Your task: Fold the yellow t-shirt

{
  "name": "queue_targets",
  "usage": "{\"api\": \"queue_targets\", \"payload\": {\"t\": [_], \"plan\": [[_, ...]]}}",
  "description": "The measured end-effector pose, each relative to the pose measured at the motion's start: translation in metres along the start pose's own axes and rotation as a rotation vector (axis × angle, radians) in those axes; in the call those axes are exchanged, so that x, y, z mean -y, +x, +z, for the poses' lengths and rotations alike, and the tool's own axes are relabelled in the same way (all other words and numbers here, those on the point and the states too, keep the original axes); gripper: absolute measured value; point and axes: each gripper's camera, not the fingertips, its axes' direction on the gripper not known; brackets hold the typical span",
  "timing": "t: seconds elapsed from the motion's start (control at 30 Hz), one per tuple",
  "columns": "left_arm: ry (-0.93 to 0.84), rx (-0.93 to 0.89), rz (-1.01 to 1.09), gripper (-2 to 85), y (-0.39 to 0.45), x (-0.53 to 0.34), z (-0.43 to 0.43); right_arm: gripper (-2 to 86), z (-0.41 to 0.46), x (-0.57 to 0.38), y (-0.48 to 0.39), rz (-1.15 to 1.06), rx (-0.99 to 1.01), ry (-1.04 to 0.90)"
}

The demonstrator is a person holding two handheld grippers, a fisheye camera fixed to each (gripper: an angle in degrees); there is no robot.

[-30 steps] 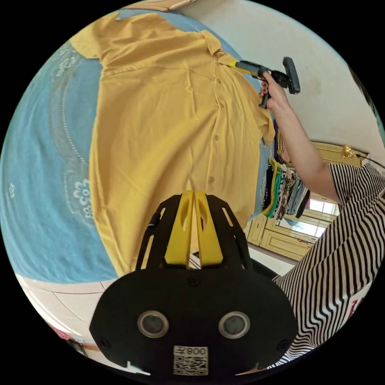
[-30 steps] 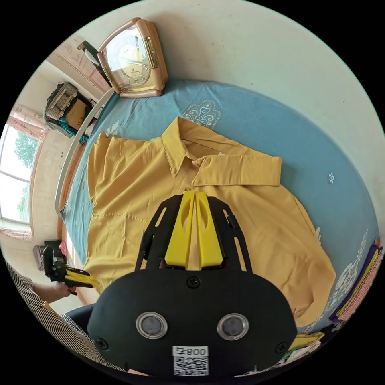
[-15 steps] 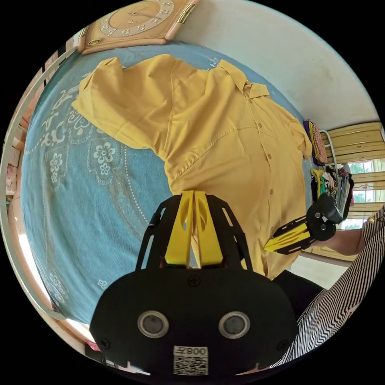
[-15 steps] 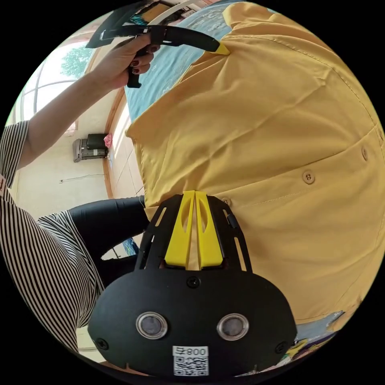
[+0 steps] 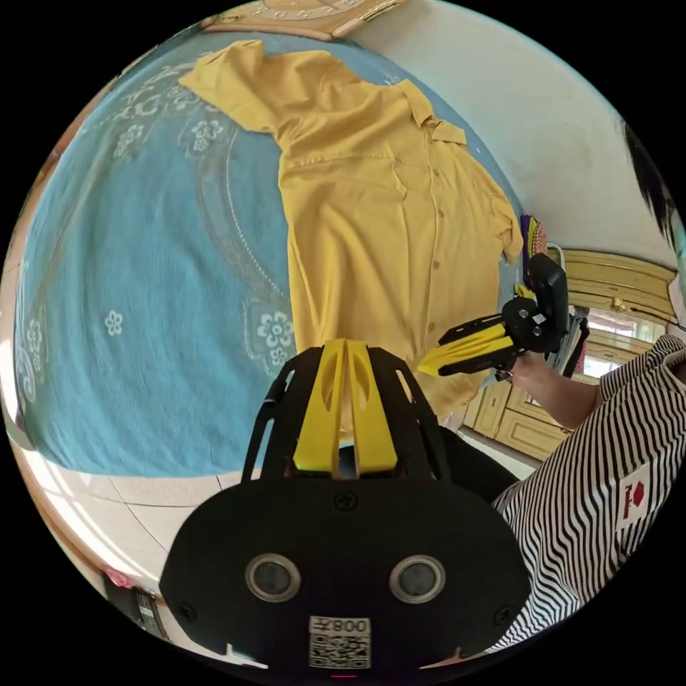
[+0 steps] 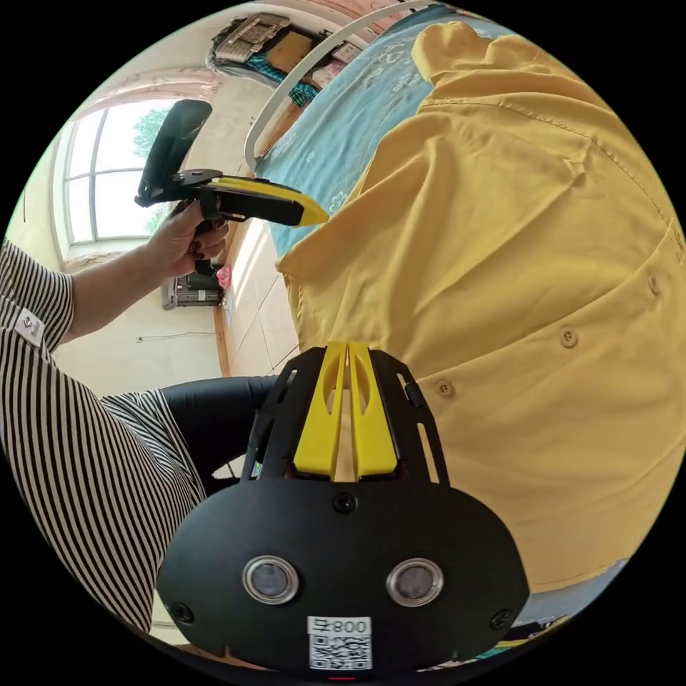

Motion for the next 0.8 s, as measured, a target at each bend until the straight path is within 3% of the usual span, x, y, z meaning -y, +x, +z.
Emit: {"api": "queue_targets", "payload": {"t": [0.2,0.33,0.53,0.63,0.8], "plan": [[-0.217,0.134,-0.103,0.3,-0.013,-0.031,0.033,0.1,0.06,-0.007,-0.025,-0.059,0.008,-0.153],[-0.212,0.111,-0.171,0.2,-0.02,-0.039,0.025,0.1,0.058,-0.017,-0.031,-0.068,0.013,-0.159],[-0.023,0.054,-0.057,0.2,-0.005,0.01,-0.001,0.1,0.047,-0.021,-0.04,-0.081,0.009,-0.177],[-0.13,0.137,-0.02,0.3,-0.004,0.03,0.02,0.2,0.044,-0.024,-0.045,-0.063,0.016,-0.171],[-0.057,0.072,-0.014,0.2,0.012,0.02,0.014,0.2,-0.012,-0.063,-0.042,0.128,0.014,0.052]]}}
